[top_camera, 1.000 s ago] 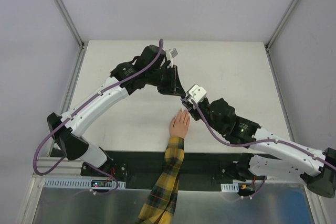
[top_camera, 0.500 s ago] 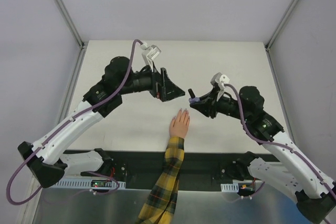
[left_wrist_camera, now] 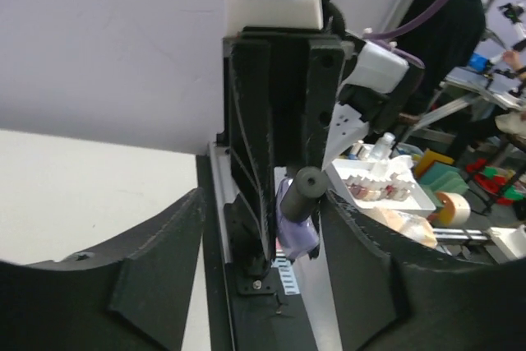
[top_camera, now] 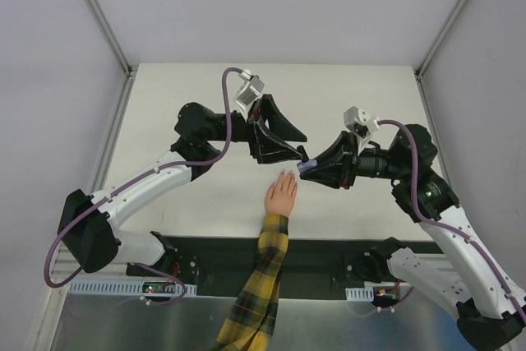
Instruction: Paint the nails
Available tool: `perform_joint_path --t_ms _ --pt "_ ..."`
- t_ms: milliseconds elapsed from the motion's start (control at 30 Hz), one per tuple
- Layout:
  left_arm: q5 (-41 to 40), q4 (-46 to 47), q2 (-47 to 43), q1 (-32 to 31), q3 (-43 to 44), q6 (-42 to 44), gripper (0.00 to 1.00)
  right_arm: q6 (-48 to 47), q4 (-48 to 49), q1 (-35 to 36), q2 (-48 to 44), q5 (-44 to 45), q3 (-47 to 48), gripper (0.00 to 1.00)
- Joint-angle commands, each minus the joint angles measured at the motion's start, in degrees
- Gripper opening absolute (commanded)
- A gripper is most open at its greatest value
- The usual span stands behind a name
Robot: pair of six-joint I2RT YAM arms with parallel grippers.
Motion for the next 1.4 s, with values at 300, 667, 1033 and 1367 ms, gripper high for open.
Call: perform_joint_path --t_ms 300,667,1033,1367 --pt "8.6 16.7 4.1 -0.1 6.7 -9.8 0.42 0.1 4.3 -1.1 -1.0 -1.0 1.1 0.00" --pt "9.4 12.1 6.0 -0.9 9.2 -9.9 0.43 0.6 6.1 -1.3 -1.2 0.4 1.2 0.00" --pt "8.8 6.4 4.8 -2.2 10.2 -5.5 0.00 0.3 6.7 -1.2 -2.3 5.5 0.5 0.00" --pt "-57.0 -46.3 0.0 -15.9 20.7 14.4 0.00 -18.6 -1.0 21.4 -6.5 75.7 -0.3 0.00"
